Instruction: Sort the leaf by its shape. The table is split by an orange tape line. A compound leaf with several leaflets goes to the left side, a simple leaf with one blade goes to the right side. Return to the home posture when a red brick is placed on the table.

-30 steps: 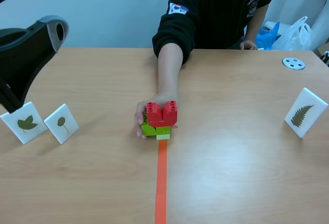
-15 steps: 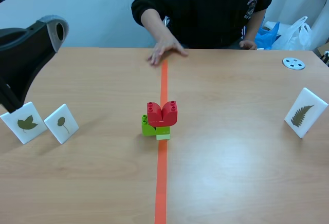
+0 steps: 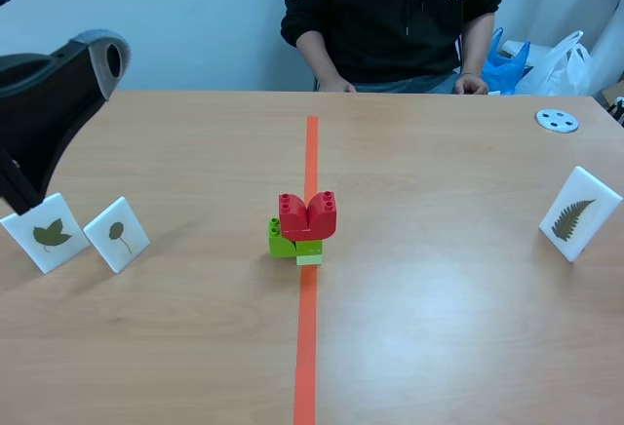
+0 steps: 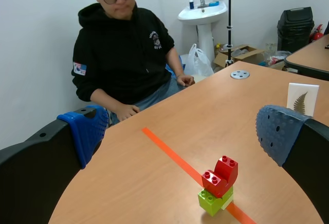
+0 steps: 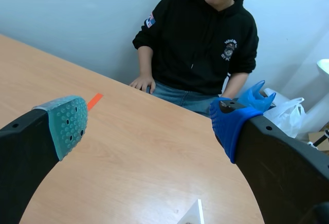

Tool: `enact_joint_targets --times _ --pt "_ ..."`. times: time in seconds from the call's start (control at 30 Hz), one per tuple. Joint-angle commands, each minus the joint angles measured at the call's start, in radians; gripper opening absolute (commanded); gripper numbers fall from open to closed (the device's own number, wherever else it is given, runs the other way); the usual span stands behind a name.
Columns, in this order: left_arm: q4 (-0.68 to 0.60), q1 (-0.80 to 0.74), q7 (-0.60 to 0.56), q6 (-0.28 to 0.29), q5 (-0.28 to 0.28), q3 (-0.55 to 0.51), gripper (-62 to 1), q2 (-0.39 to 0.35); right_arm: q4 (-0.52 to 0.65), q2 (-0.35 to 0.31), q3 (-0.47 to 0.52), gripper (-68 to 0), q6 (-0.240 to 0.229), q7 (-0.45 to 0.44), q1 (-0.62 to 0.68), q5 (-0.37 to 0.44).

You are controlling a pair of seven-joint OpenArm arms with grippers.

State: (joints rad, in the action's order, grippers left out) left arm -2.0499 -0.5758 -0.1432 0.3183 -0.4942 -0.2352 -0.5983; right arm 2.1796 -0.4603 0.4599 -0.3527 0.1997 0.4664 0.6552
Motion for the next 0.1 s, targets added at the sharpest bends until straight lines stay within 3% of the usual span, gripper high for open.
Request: enact_joint_targets --times 0.0,0.07 --pt "-0.011 0.003 -0.018 -0.001 -0.01 -0.003 0.9 0.005 0.0 -0.013 0.002 -18.6 0.008 -0.014 -0.001 0.003" --pt "-0.011 0.003 -0.018 -0.001 -0.01 -0.003 0.9 0.005 0.0 -0.013 0.002 -18.6 0.008 -0.014 -0.001 0.003"
